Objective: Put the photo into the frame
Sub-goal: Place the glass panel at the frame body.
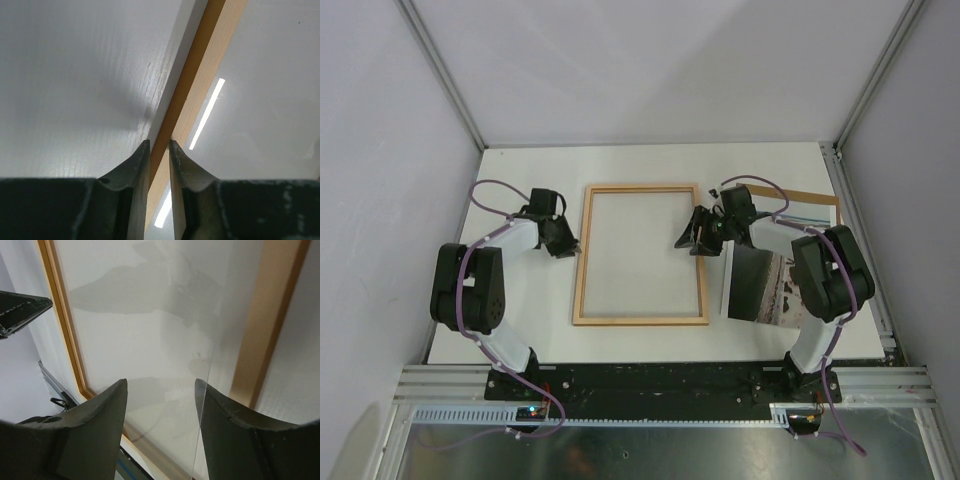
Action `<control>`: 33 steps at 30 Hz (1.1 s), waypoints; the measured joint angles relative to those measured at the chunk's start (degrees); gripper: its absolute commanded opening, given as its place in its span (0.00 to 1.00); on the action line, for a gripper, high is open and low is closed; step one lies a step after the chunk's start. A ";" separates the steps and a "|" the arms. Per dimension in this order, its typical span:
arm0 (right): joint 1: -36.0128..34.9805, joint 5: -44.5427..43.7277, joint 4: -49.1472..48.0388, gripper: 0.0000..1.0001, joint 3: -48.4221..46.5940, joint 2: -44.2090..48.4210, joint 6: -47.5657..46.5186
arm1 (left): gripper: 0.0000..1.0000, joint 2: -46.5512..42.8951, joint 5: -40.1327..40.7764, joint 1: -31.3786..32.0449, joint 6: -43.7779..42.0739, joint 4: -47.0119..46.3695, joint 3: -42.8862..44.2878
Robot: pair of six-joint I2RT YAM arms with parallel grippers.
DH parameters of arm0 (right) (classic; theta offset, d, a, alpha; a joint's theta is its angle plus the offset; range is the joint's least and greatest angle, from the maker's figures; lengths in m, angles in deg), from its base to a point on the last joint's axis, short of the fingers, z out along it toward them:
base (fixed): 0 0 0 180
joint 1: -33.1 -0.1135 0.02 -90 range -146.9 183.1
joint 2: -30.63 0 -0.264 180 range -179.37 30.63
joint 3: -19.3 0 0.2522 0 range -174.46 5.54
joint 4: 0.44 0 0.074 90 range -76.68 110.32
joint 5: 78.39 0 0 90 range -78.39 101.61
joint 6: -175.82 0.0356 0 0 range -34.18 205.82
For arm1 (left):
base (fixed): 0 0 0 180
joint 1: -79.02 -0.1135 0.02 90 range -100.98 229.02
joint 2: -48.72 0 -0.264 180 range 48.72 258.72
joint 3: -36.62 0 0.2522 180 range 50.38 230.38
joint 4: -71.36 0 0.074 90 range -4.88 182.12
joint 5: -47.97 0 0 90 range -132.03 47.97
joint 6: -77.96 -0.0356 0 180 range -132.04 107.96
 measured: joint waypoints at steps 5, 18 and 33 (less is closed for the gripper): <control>1.68 -1.73 2.51 0.63 0.00 1.42 -1.33 | 0.26 0.00 0.00 0.00 -0.02 0.02 0.00; 5.79 -9.33 8.48 0.59 -0.15 4.94 -4.90 | 0.27 0.02 -0.04 -0.02 -0.02 0.11 0.09; 0.74 -17.73 11.41 0.43 -0.20 6.01 -6.43 | 0.43 -0.07 0.90 0.02 -0.11 4.61 2.05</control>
